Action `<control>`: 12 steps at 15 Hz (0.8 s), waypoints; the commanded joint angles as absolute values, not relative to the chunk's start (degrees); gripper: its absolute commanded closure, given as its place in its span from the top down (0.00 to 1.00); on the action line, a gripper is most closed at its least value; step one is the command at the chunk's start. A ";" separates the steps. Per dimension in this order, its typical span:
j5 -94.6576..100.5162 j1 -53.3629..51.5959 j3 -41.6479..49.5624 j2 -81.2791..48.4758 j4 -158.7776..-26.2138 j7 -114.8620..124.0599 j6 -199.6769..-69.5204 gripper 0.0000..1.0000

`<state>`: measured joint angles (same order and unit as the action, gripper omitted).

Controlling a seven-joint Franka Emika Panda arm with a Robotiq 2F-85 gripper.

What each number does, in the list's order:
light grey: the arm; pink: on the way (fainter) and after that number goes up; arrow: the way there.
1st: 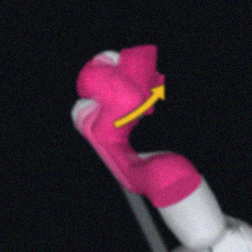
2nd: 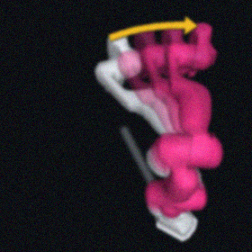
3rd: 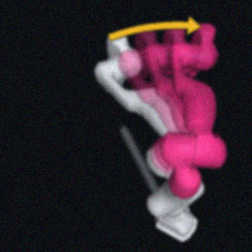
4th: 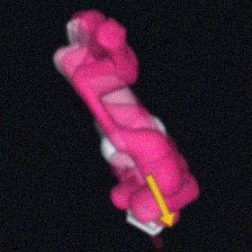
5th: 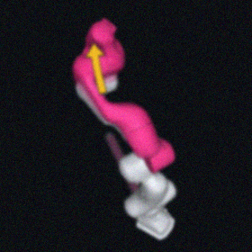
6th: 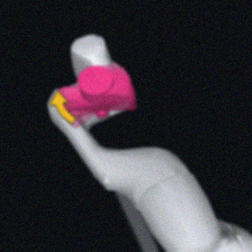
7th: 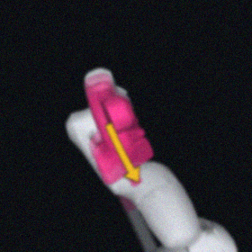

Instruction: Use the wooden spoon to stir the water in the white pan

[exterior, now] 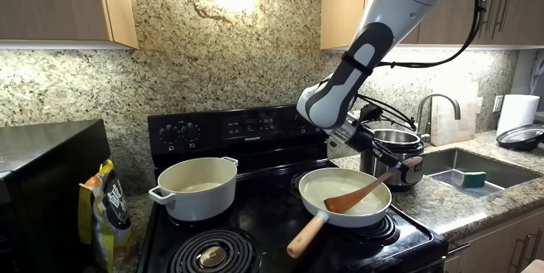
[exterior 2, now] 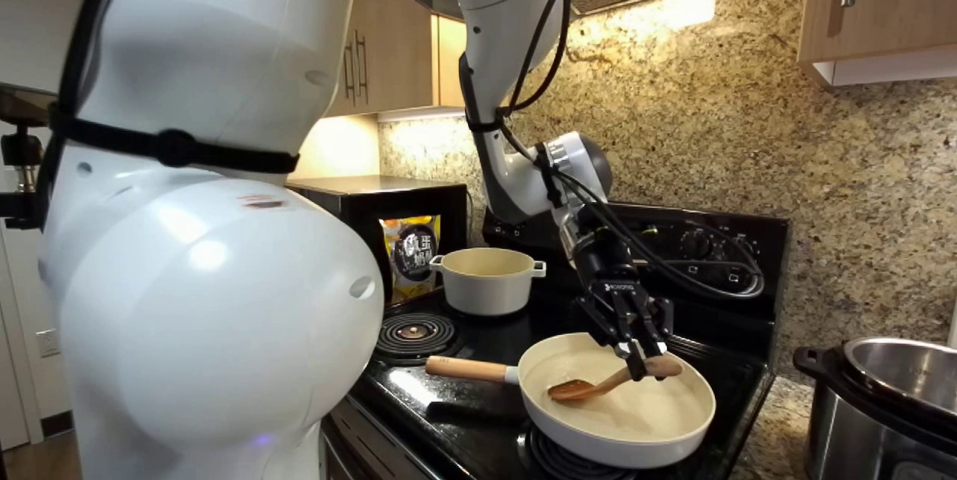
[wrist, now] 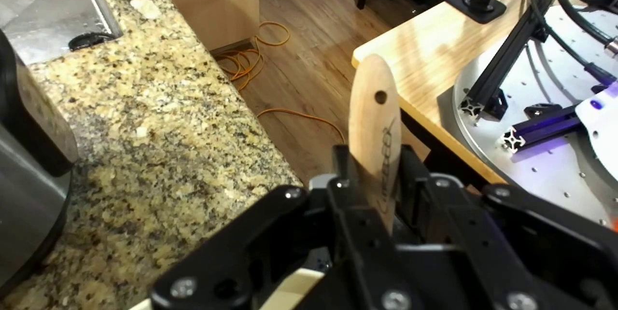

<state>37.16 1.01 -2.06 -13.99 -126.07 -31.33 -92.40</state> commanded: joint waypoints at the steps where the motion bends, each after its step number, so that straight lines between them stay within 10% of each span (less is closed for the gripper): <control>1: 37.11 3.54 -0.48 -8.87 -129.81 -33.86 -94.01 0.07; 12: 30.88 5.23 2.40 -12.54 -122.86 -27.63 -95.27 0.07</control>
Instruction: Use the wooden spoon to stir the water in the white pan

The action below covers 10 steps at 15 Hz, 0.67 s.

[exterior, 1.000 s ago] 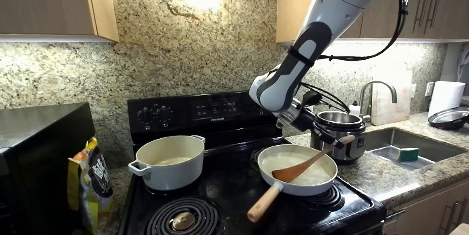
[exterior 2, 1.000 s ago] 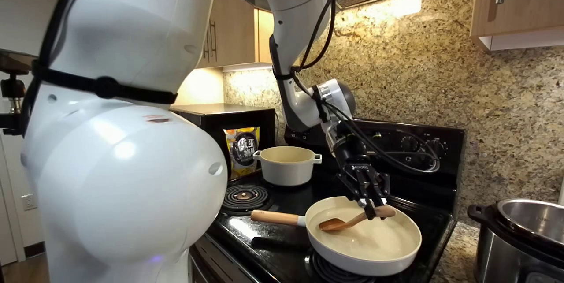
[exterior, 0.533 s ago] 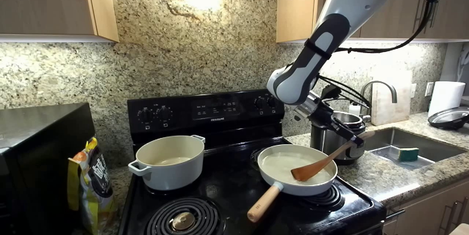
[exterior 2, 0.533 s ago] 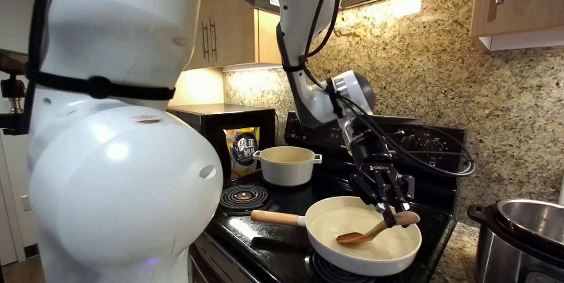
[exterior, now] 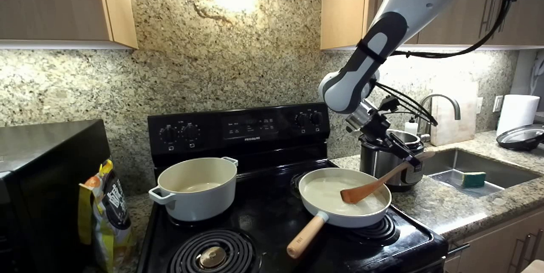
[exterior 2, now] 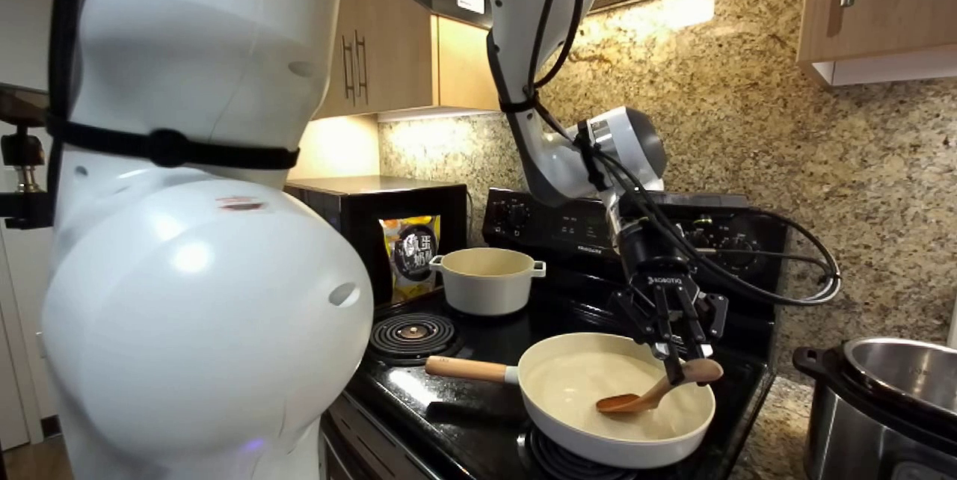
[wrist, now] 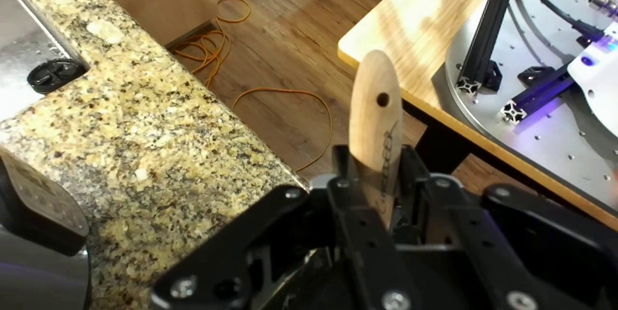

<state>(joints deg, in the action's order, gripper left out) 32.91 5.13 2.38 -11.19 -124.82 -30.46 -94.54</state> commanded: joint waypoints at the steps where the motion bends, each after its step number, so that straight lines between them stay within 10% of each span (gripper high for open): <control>1: 30.32 5.17 2.37 -13.05 -122.23 -27.03 -95.54 0.07; 10: 31.81 2.83 0.04 -17.23 -119.71 -27.20 -95.56 0.07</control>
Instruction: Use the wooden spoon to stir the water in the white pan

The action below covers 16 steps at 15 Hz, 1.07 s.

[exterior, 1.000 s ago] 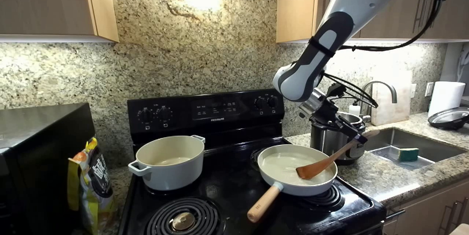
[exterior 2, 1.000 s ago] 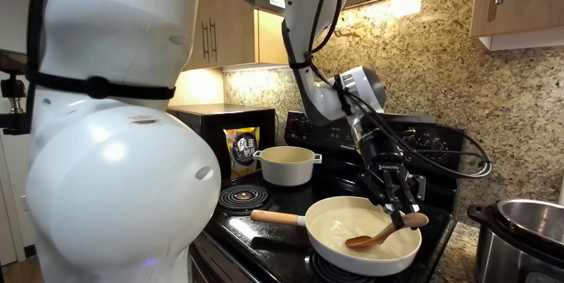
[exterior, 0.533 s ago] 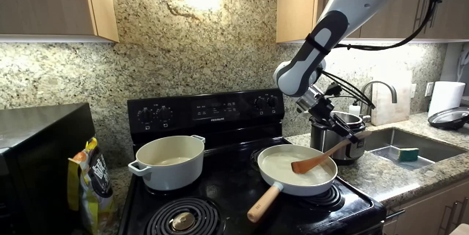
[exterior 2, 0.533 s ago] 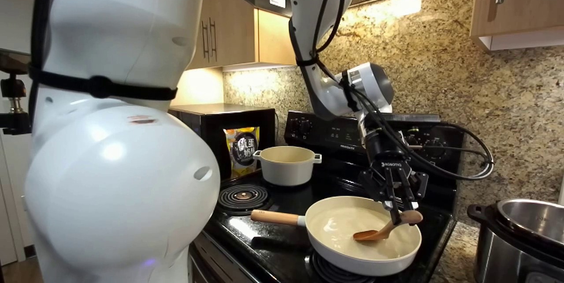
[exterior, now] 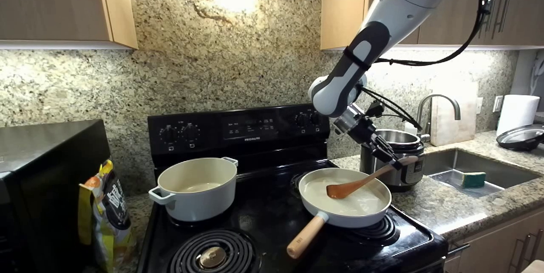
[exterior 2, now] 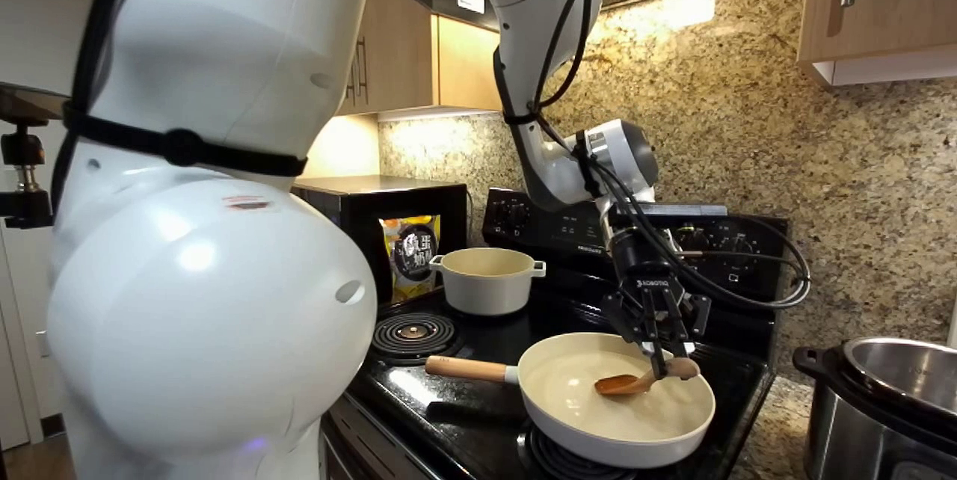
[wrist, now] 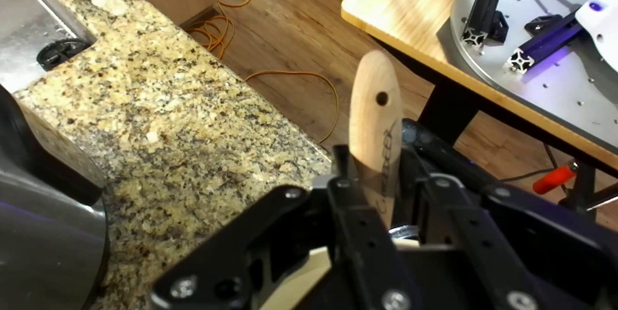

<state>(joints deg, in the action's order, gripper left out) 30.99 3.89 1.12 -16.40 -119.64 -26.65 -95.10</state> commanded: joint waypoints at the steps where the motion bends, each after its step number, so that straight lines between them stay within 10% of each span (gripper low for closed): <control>1: 32.22 2.34 -0.41 -17.24 -120.17 -27.21 -95.60 0.07; 16: 37.03 2.38 -0.62 -10.09 -129.72 -28.53 -97.38 0.07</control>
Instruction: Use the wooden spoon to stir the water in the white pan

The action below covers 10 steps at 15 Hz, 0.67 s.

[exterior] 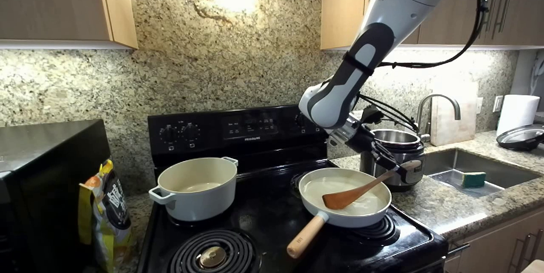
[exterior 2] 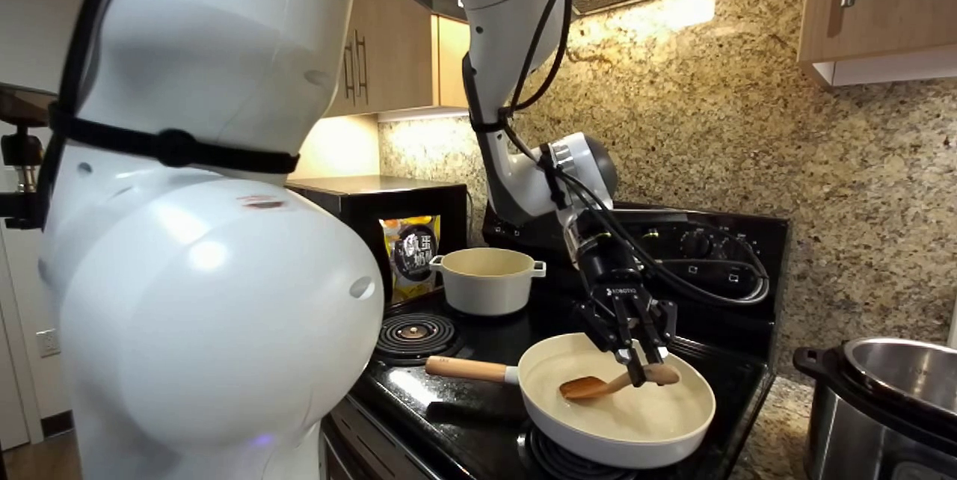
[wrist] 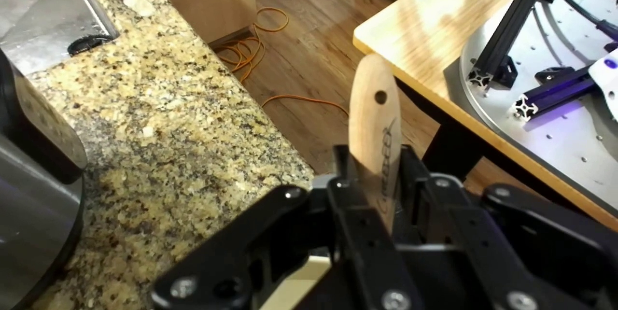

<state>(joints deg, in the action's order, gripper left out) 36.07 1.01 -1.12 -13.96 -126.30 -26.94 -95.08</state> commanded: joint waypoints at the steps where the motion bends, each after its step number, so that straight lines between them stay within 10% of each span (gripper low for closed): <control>1: 36.30 2.88 -0.21 -10.25 -129.26 -28.53 -97.52 0.07; 10: 33.06 4.87 2.59 -14.30 -123.01 -26.15 -96.61 0.07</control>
<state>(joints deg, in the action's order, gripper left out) 34.94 3.96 2.23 -13.04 -125.08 -26.92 -97.35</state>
